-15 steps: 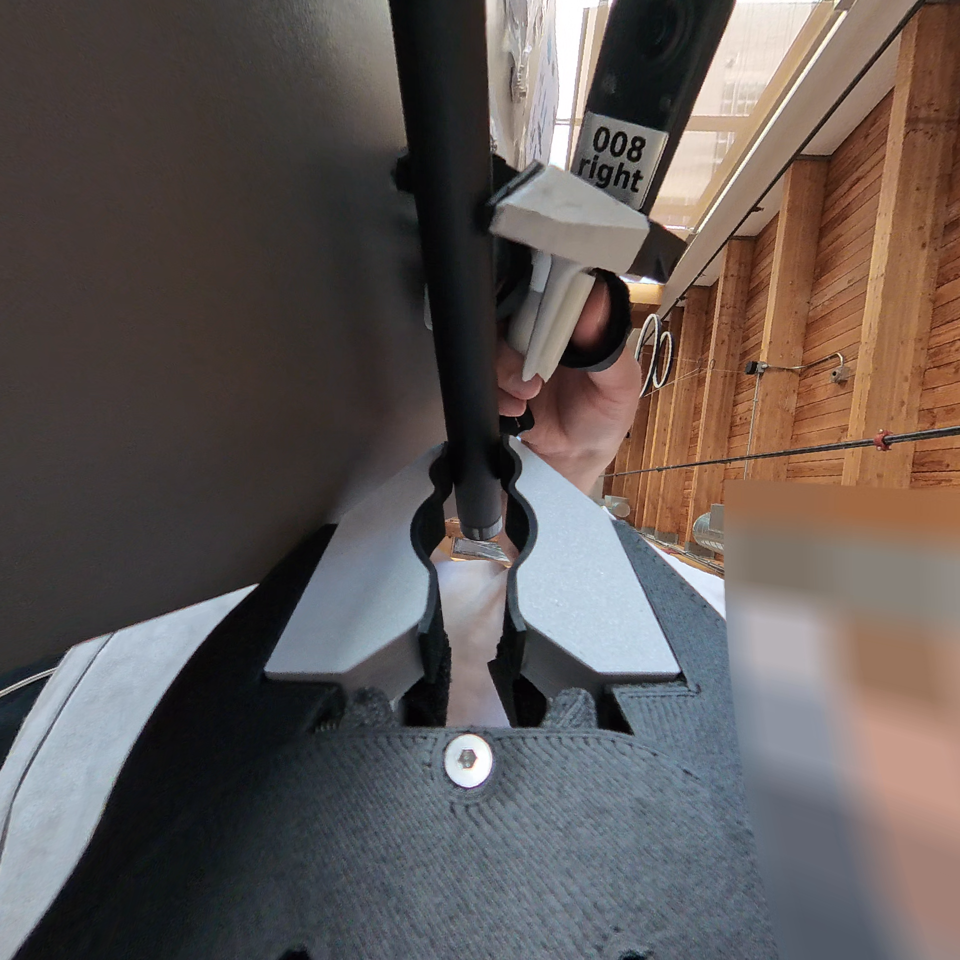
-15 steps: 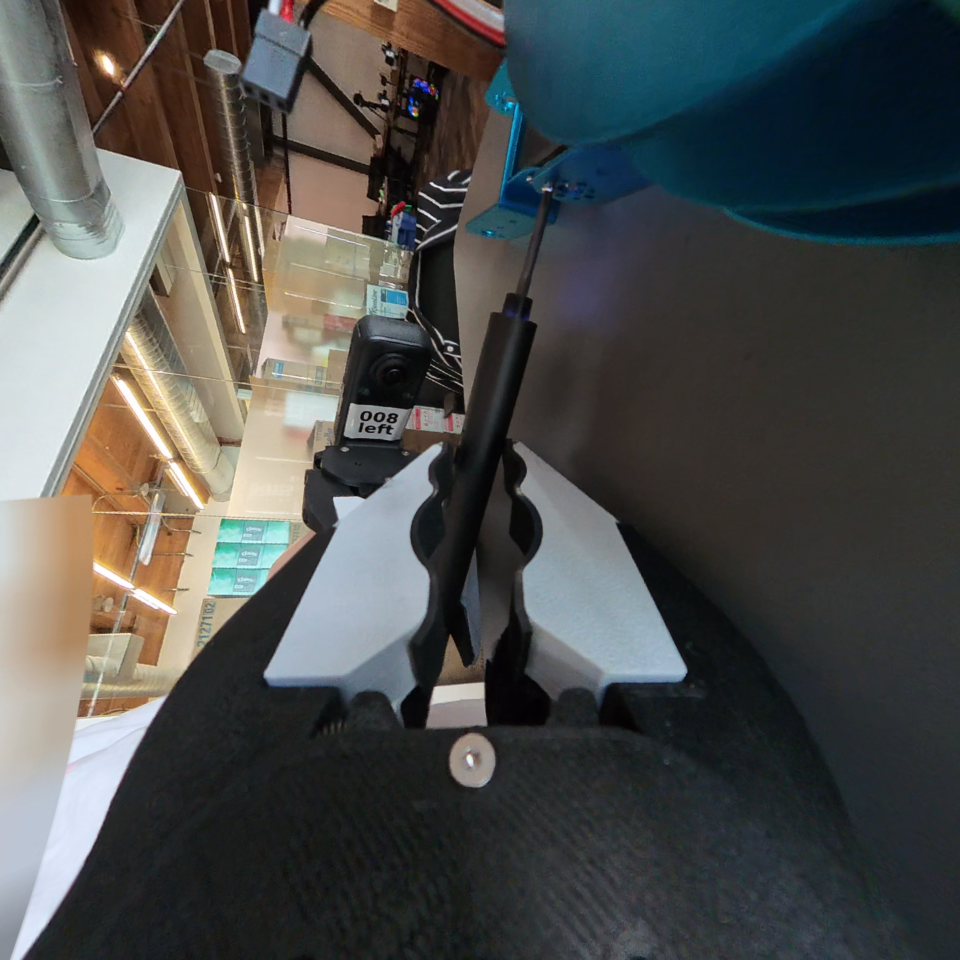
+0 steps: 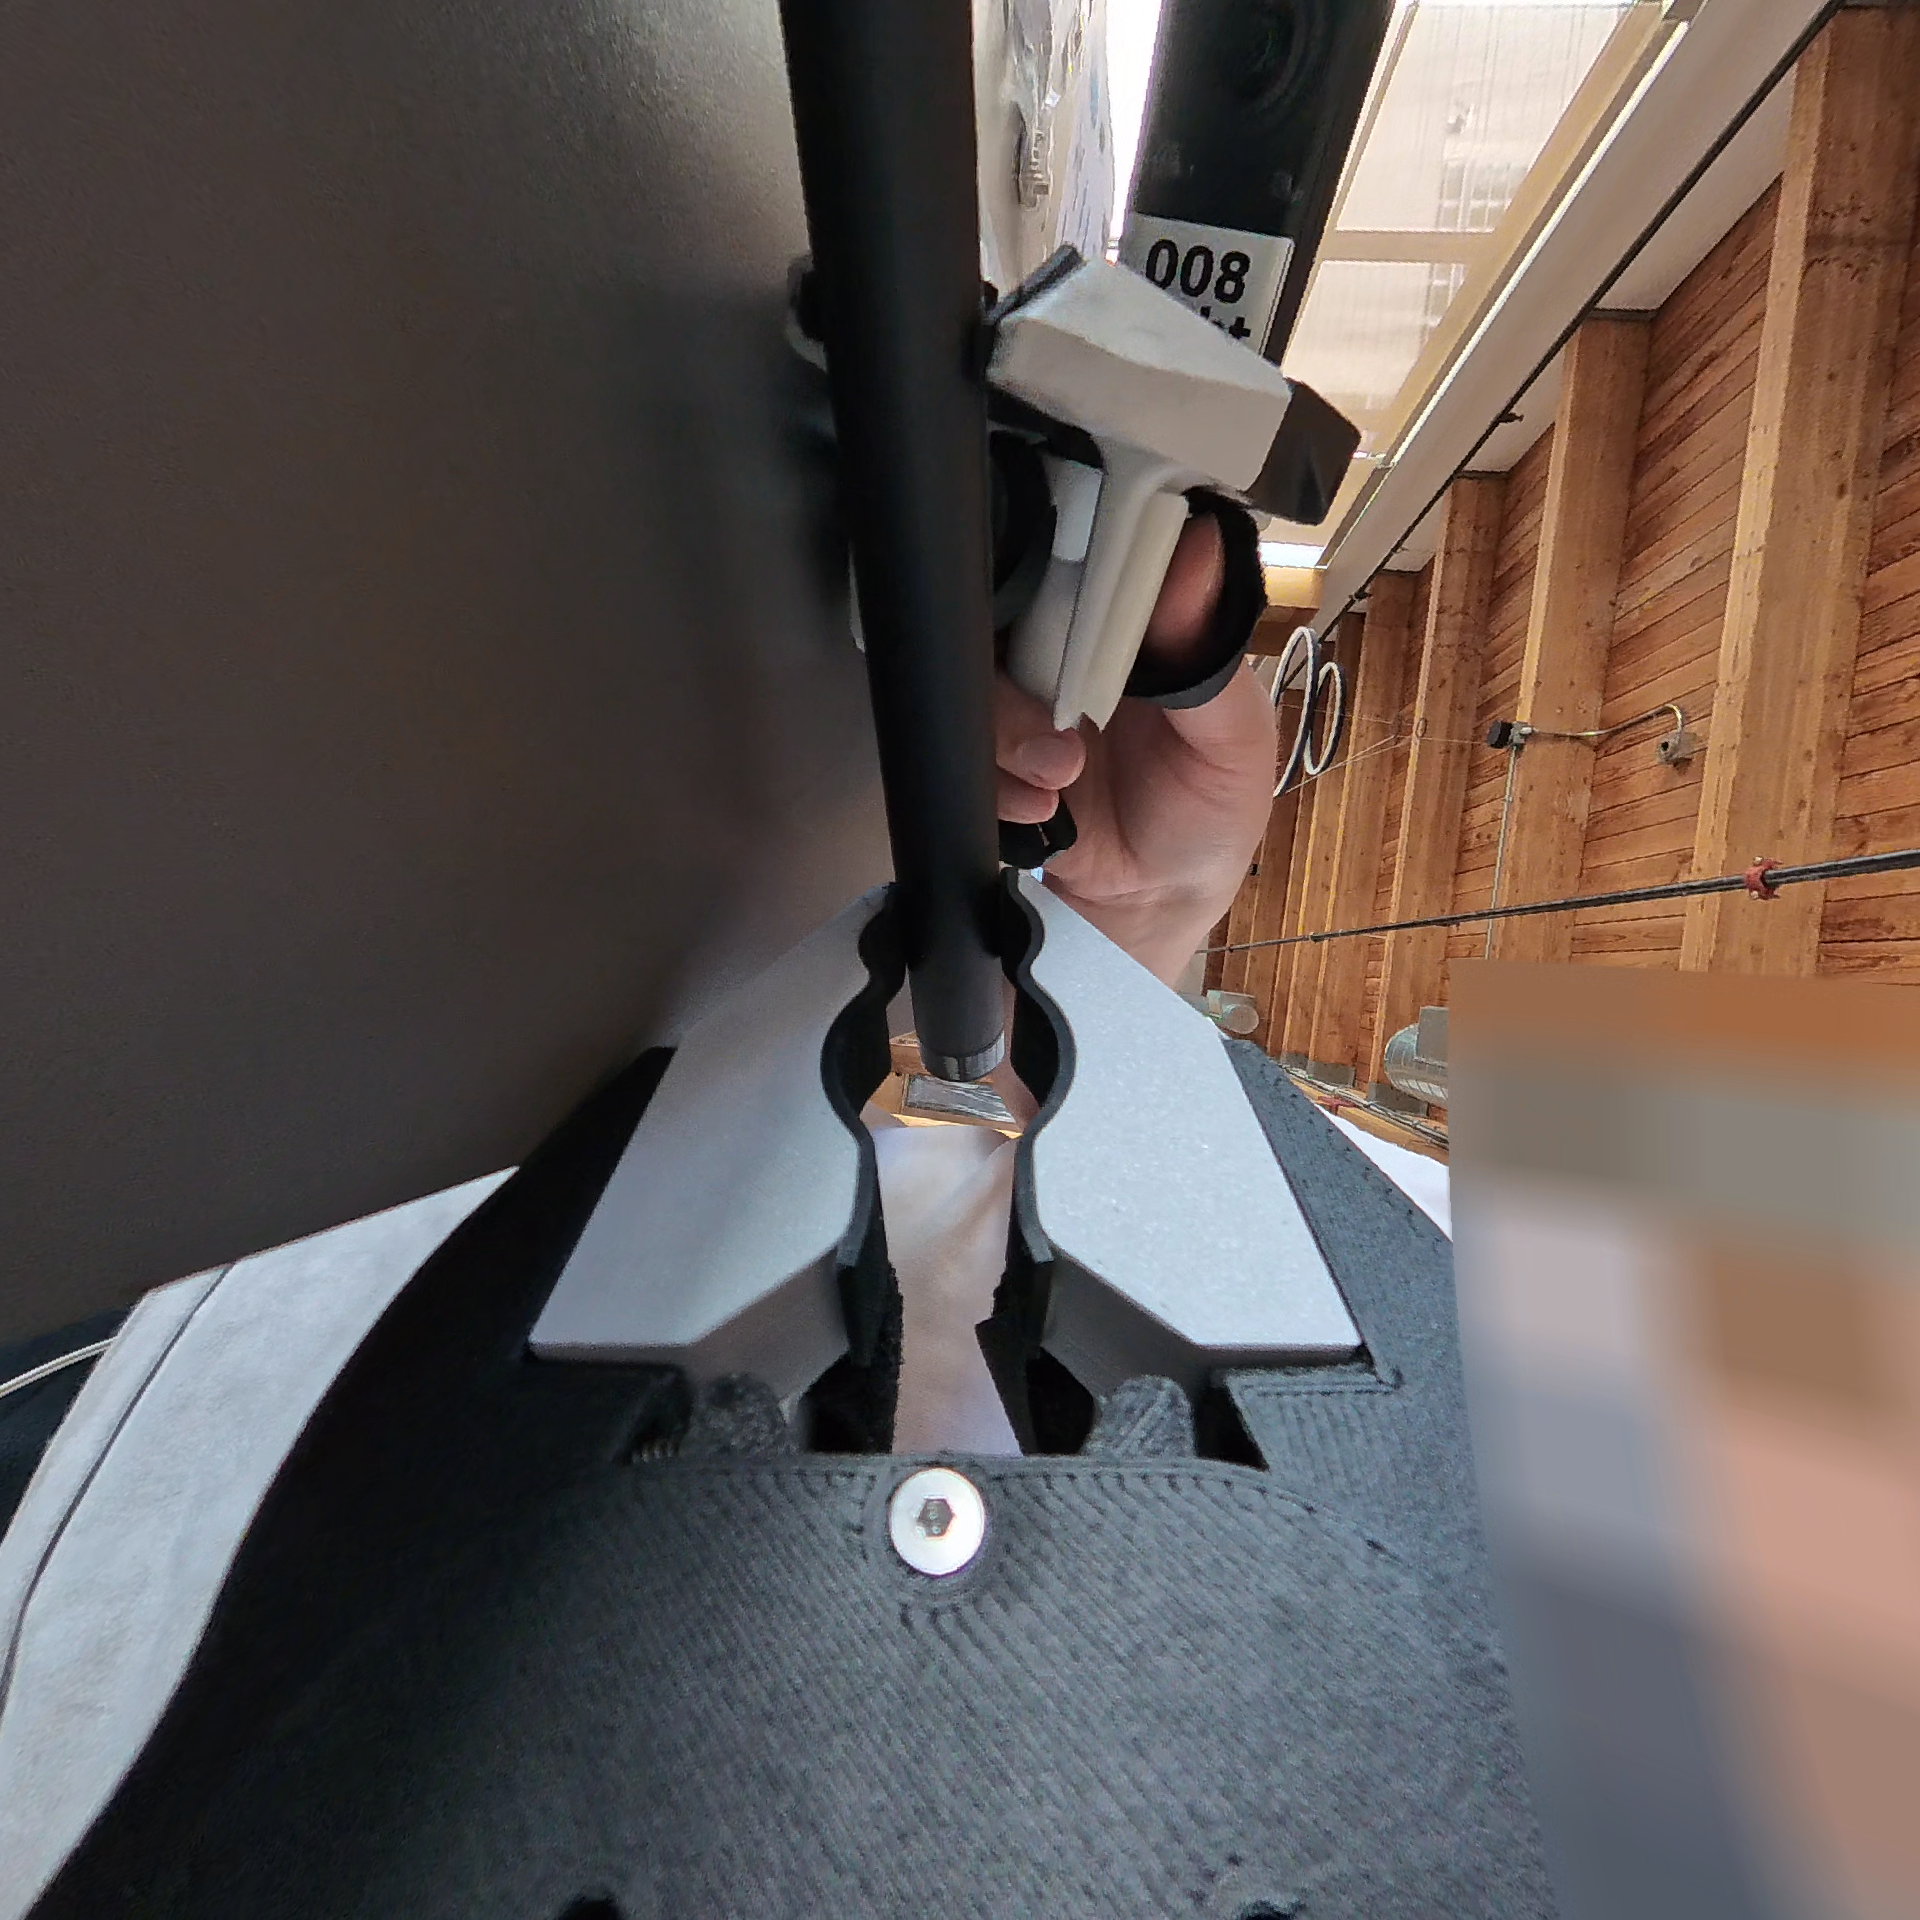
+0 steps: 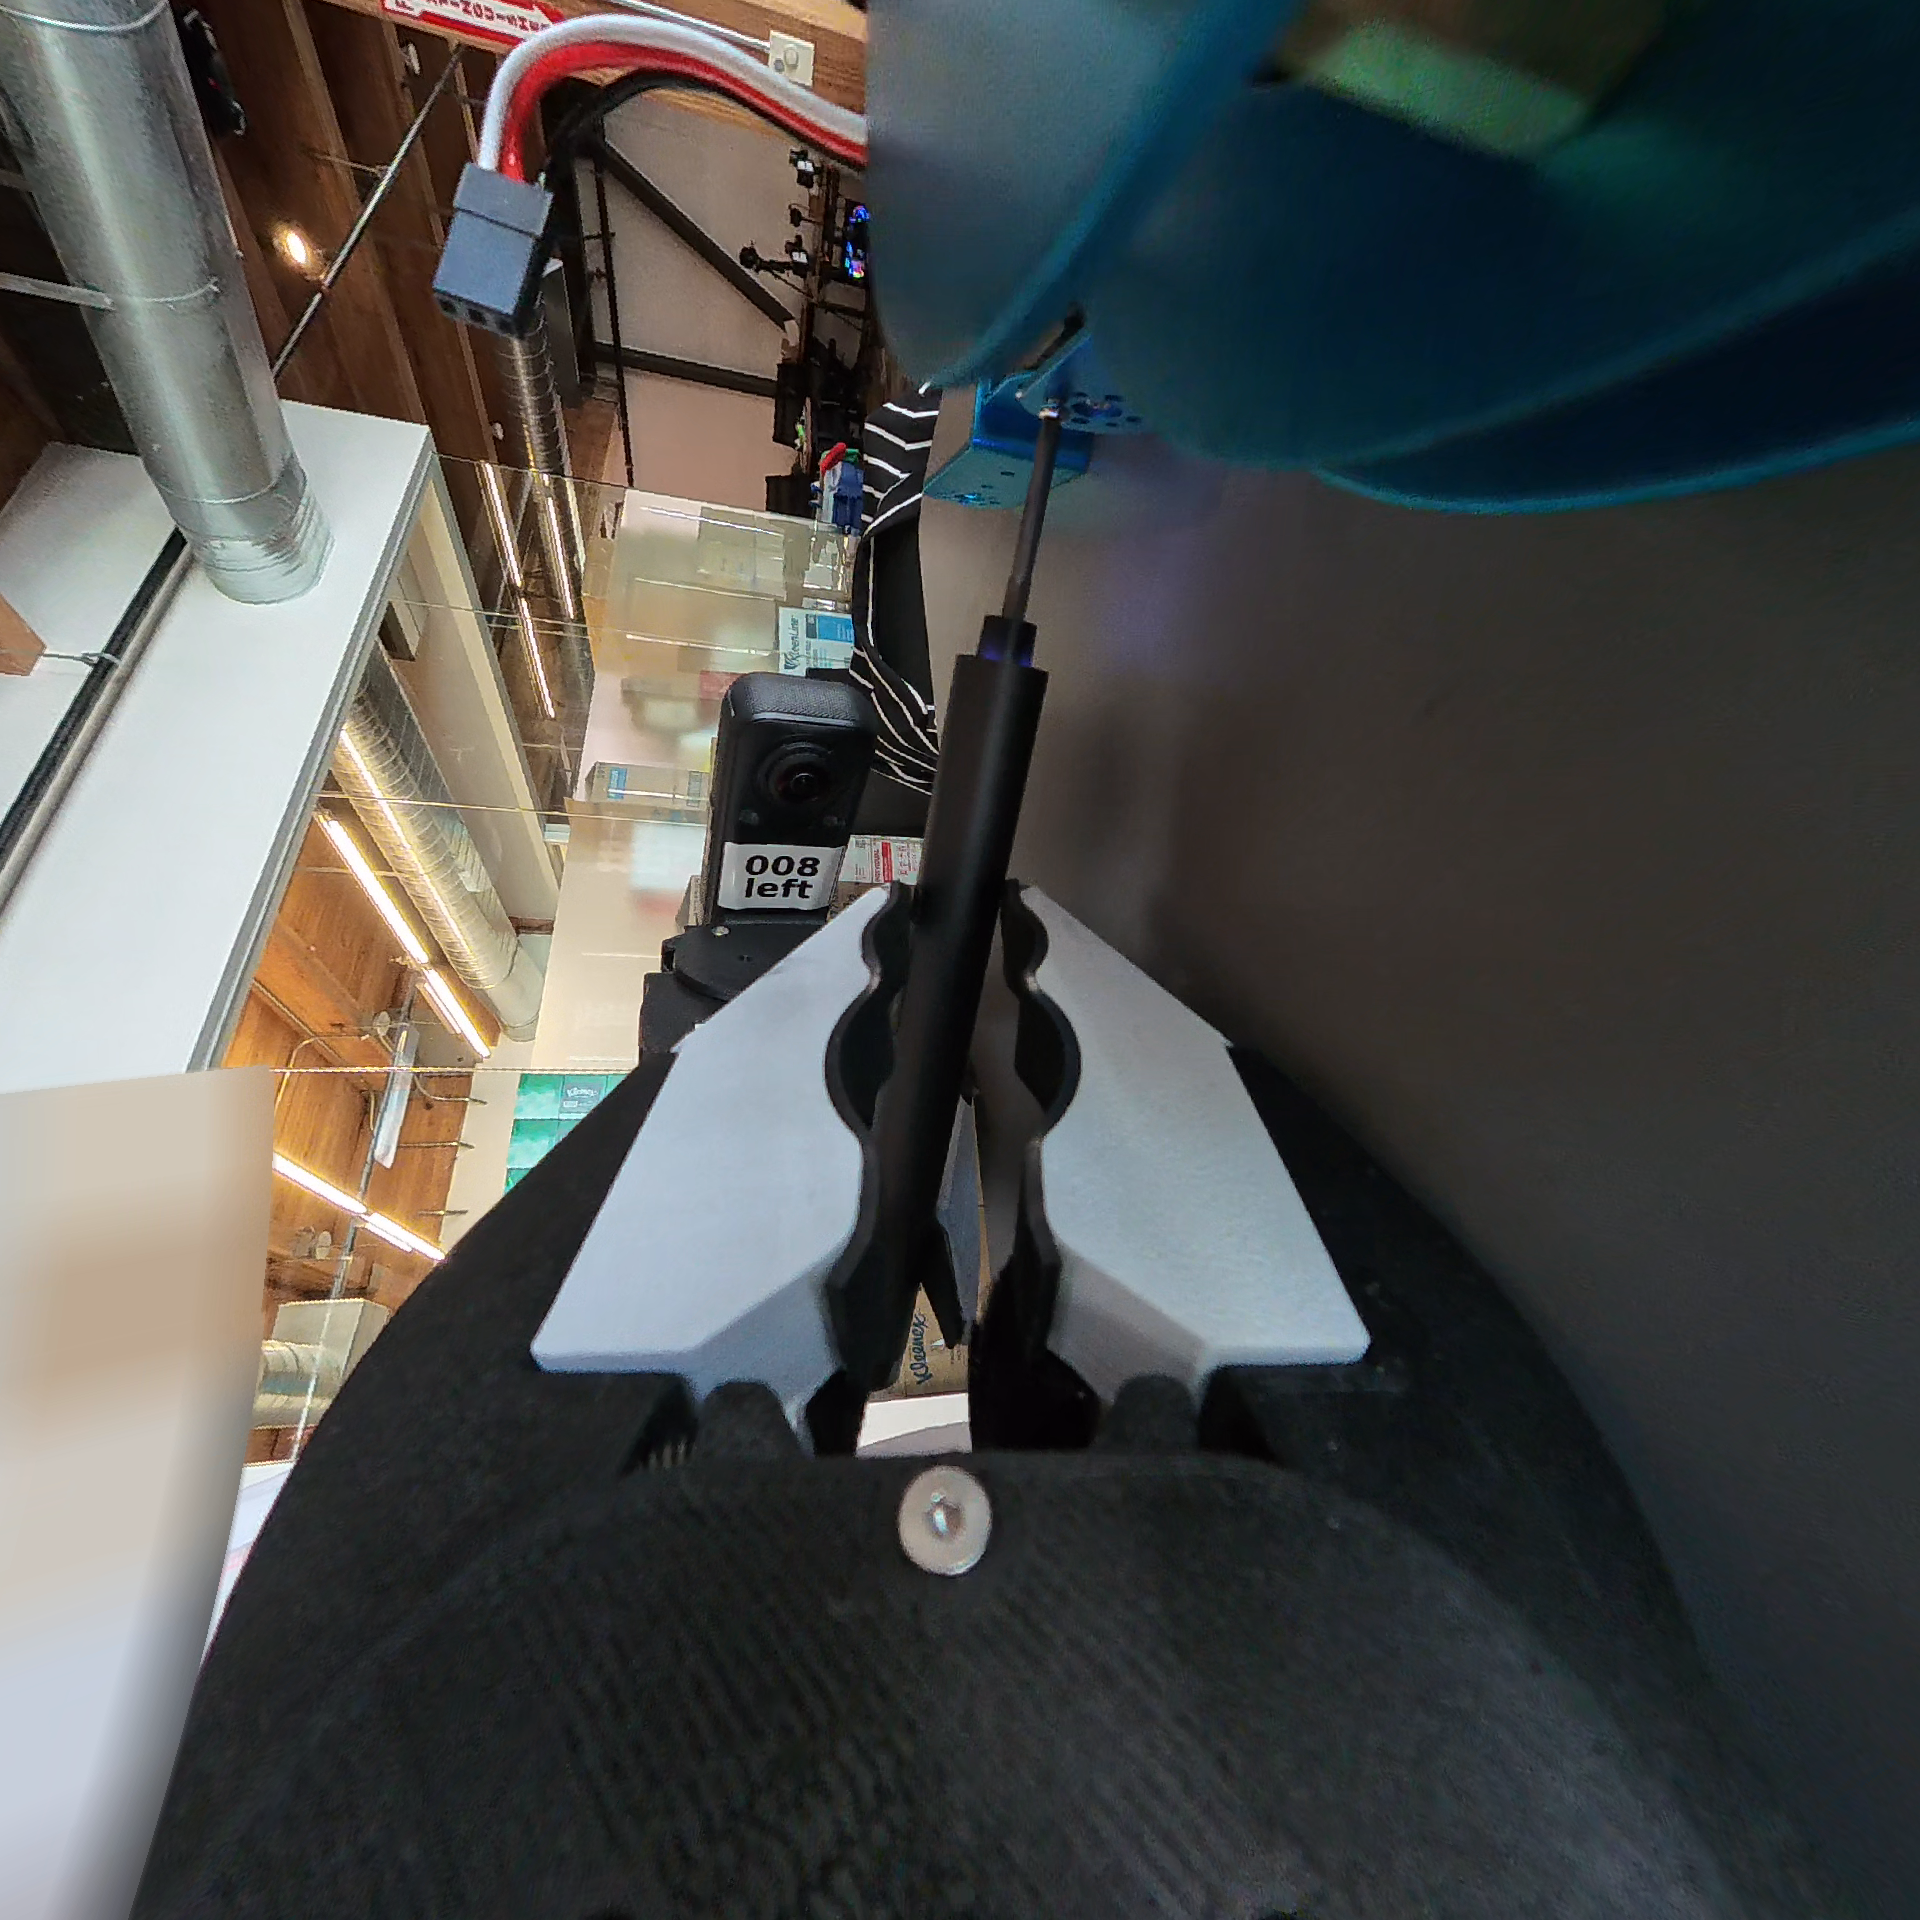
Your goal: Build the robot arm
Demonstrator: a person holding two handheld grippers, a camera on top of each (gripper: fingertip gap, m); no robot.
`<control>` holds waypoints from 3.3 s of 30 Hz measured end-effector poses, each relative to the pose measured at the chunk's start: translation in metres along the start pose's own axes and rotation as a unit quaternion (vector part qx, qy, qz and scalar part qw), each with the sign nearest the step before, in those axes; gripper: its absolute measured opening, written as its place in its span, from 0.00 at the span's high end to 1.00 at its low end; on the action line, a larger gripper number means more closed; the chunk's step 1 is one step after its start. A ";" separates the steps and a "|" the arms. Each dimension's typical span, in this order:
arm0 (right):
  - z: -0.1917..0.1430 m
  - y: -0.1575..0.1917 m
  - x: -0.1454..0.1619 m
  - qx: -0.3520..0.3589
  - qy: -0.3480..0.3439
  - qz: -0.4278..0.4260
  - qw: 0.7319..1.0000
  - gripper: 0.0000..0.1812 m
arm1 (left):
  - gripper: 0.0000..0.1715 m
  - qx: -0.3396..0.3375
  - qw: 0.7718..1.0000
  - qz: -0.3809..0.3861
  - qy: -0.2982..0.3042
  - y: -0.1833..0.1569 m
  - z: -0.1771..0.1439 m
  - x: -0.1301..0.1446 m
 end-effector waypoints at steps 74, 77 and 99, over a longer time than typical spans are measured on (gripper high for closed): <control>-0.021 0.037 0.037 -0.088 -0.016 -0.081 0.993 0.91 | 0.90 -0.053 0.970 0.234 0.042 -0.024 0.023 0.030; -0.039 0.047 0.040 -0.100 -0.012 -0.111 0.989 0.91 | 0.83 -0.010 0.967 0.251 0.046 -0.034 0.031 0.034; -0.092 0.056 0.029 0.233 0.193 -0.277 0.912 0.91 | 0.67 -0.360 0.756 0.508 -0.204 -0.033 -0.083 -0.064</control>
Point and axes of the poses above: each gripper's, where its closed fingertips meet, z out along the fingers, x out of its underside, y = z × x across the jaws, the point moved 9 cm from there along -z, back along the fingers, and after that the axes turned 12 degrees about -x, right-handed, at the moved point
